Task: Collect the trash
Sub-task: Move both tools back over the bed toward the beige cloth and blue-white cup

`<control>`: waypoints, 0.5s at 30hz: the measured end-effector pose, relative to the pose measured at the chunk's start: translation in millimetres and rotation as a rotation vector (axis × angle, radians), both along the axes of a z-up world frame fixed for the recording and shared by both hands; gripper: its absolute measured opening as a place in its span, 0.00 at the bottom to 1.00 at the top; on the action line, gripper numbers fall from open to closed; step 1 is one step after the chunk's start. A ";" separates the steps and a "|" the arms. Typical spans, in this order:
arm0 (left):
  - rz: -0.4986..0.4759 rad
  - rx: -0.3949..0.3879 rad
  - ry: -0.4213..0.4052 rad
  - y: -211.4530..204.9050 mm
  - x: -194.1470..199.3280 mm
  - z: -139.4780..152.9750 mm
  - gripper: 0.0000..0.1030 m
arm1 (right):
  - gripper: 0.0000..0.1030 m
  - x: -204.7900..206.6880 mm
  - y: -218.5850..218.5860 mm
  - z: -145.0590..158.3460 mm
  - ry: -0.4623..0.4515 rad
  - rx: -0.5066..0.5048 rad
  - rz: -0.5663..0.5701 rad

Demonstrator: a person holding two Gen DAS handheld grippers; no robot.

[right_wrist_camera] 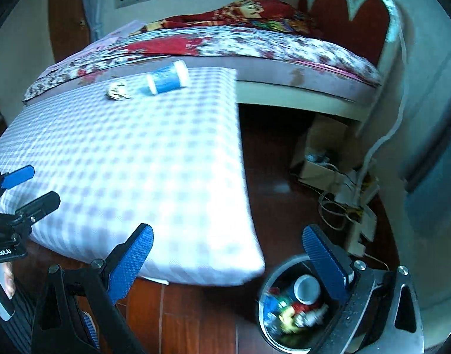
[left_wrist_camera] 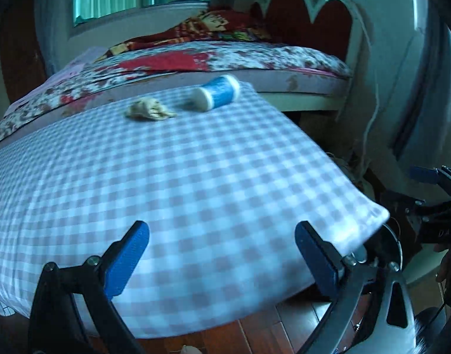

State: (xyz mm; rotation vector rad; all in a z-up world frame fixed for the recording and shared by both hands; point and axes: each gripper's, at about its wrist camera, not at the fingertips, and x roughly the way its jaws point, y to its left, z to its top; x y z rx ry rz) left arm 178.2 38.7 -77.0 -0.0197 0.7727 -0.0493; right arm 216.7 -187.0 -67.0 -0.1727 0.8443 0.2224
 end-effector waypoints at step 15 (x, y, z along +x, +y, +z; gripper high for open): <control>0.187 0.017 0.012 112.9 87.3 -8.0 0.96 | 0.99 150.6 127.8 0.7 -0.027 0.053 0.111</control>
